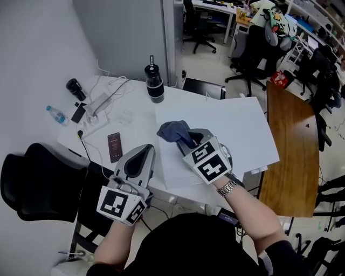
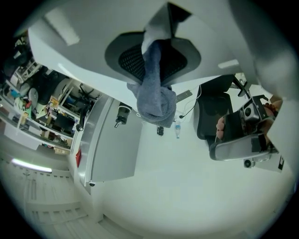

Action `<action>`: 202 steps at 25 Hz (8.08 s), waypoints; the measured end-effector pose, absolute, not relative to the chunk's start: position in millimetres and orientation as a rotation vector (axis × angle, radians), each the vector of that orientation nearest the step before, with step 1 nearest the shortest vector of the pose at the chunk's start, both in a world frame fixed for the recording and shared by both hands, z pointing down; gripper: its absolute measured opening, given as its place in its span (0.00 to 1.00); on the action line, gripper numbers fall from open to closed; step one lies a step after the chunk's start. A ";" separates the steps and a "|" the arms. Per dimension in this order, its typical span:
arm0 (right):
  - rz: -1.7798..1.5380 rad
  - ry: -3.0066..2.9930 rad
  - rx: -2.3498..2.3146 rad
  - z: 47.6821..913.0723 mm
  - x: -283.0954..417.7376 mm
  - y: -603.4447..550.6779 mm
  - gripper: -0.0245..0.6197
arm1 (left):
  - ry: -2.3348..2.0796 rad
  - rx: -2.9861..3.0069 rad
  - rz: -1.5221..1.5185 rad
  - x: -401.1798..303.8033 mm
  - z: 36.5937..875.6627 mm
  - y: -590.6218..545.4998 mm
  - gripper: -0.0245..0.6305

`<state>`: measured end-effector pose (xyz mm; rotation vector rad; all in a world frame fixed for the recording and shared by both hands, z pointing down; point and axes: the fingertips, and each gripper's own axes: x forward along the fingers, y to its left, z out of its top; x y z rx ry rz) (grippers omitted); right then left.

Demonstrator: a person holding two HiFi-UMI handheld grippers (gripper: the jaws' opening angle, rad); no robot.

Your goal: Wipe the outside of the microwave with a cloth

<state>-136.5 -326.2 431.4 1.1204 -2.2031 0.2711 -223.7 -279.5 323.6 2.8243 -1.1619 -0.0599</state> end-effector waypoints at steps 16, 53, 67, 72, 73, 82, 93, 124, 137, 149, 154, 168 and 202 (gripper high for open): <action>0.313 -2.198 1.115 432.1 -31.6 -318.7 0.16 | -1.217 2.841 -0.030 -148.6 303.4 -255.9 0.04; 0.372 -2.245 1.344 430.3 209.3 -300.9 0.16 | -1.197 2.900 0.163 39.2 304.3 -213.2 0.04; 0.413 -2.289 1.476 435.5 252.6 -301.5 0.15 | -1.205 2.900 0.218 57.7 303.7 -206.4 0.04; 0.456 -2.287 1.525 448.8 264.9 -303.3 0.15 | -1.212 2.894 0.241 57.8 307.5 -205.7 0.04; 0.466 -2.285 1.529 452.9 266.3 -303.4 0.15 | -1.213 2.894 0.246 57.7 308.3 -205.7 0.04; 0.584 -2.290 1.537 497.1 273.1 -304.4 0.15 | -1.225 2.885 0.290 58.6 314.0 -204.8 0.04; 0.732 -2.270 1.494 562.0 275.0 -309.6 0.15 | -1.264 2.859 0.339 56.8 322.6 -204.5 0.04; 0.950 -2.039 1.375 674.9 278.7 -306.4 0.15 | -1.378 2.800 0.396 35.0 333.5 -192.9 0.04; 0.823 -2.029 1.541 613.5 300.4 -279.5 0.15 | -1.373 2.806 0.265 5.5 324.8 -172.3 0.04; 0.543 -2.053 1.790 471.1 293.4 -187.3 0.15 | -1.266 2.858 0.058 -42.5 314.2 -117.0 0.04; 0.410 -2.101 1.837 413.1 264.8 -143.1 0.15 | -1.240 2.869 0.016 -63.2 312.1 -87.9 0.04; 0.165 -2.355 1.708 349.4 129.6 -50.4 0.15 | -1.261 2.860 -0.026 -116.3 315.7 -20.0 0.04; 0.121 -2.635 1.154 507.7 -172.2 -112.1 0.15 | -1.670 2.619 0.172 -278.4 342.5 49.7 0.04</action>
